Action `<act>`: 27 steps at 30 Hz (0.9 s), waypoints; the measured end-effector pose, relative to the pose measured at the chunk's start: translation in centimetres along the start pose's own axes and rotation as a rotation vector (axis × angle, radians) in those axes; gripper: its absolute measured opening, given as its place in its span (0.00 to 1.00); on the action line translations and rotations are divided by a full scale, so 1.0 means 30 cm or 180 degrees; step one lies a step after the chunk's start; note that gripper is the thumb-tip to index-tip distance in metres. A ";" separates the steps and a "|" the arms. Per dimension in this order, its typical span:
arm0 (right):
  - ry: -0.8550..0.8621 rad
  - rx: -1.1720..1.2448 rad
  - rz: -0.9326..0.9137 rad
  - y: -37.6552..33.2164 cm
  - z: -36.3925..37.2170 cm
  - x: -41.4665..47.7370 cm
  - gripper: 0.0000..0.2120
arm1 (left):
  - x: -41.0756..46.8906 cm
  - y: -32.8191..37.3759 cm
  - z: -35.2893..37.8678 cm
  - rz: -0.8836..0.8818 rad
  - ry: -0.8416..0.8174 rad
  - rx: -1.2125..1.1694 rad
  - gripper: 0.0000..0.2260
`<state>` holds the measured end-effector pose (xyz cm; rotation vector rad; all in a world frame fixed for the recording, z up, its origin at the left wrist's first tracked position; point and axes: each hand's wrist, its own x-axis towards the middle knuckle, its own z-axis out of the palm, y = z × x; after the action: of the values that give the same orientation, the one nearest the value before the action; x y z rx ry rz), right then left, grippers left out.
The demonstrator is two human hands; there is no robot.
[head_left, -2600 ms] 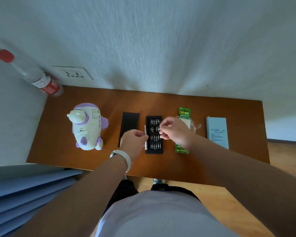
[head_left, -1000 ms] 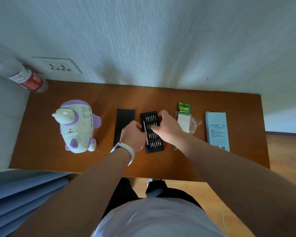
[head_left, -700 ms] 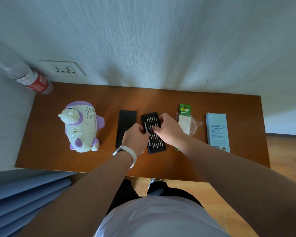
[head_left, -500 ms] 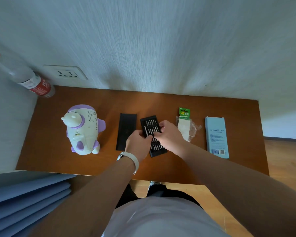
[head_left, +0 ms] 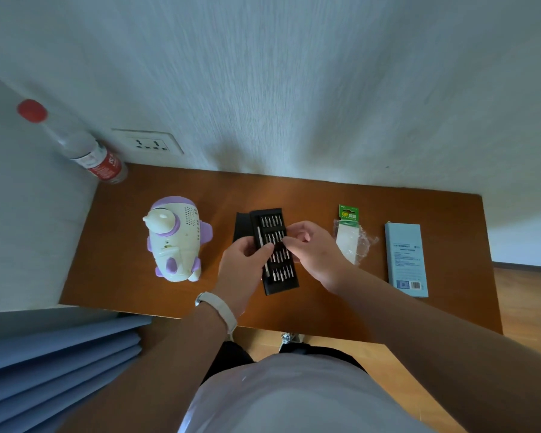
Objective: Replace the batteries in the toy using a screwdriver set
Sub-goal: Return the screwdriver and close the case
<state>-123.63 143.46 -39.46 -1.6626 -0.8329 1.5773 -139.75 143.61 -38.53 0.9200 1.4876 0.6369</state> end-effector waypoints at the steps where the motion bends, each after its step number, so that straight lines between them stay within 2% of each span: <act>1: -0.0048 0.0015 -0.0004 -0.010 0.009 -0.001 0.07 | -0.010 0.017 -0.020 0.0015 0.0028 -0.0063 0.04; 6: -0.0012 -0.0452 0.0113 -0.016 0.063 0.020 0.10 | -0.070 0.127 -0.155 0.0074 0.0187 -0.0389 0.04; 9: 0.0154 -0.1265 0.0272 0.015 0.105 0.054 0.11 | -0.100 0.195 -0.245 0.0121 0.0184 -0.0556 0.05; 12: 0.0201 -0.1920 0.0478 0.048 0.167 0.069 0.16 | -0.120 0.253 -0.321 0.0248 0.0134 -0.0602 0.07; 17: 0.0591 -0.2191 0.0614 0.068 0.298 0.086 0.24 | -0.139 0.331 -0.420 0.0528 -0.0098 -0.0533 0.06; 23: 0.1063 -0.2622 0.0744 0.041 0.411 0.098 0.43 | -0.145 0.378 -0.510 0.0609 -0.0300 -0.0595 0.08; 27: 0.1185 -0.2695 0.0833 0.020 0.450 0.111 0.41 | -0.132 0.378 -0.581 0.0583 -0.0479 -0.0624 0.08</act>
<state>-136.92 146.58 -42.14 -2.6489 -1.2038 1.0408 -154.95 148.49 -24.63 0.9365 1.1933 0.8139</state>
